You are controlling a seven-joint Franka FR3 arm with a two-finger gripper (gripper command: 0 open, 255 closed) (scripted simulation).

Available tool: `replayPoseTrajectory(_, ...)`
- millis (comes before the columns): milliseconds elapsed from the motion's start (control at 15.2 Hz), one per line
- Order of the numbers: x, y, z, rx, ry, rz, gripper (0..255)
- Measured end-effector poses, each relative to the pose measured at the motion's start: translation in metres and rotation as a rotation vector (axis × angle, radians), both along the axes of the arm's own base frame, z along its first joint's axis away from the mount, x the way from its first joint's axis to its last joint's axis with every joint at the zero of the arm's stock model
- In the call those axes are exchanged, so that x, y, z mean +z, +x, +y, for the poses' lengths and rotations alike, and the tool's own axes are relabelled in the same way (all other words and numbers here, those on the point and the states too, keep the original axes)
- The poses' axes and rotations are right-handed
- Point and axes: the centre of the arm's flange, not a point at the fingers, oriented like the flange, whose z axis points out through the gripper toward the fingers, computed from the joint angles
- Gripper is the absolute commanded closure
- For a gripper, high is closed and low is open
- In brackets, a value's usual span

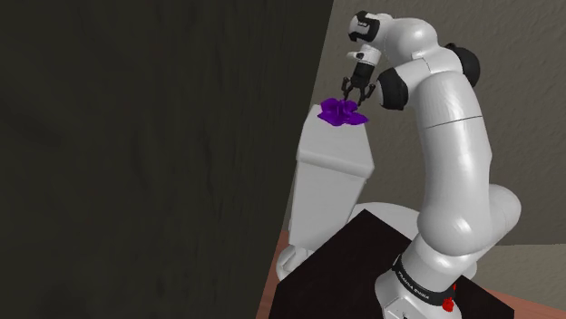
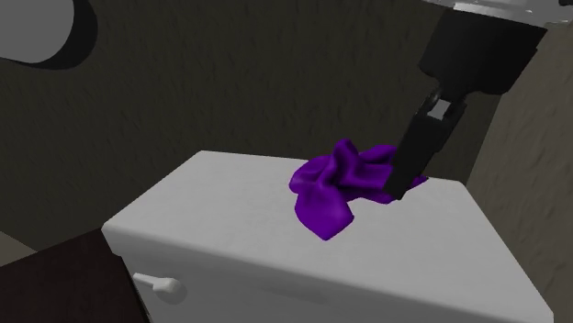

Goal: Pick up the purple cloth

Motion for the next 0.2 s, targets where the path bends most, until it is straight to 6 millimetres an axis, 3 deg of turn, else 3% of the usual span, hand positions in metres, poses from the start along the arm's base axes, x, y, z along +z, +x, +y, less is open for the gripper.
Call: replayPoseTrajectory(198,0.0139,0.0002,0.0005,0.0,0.0,0.0,255)
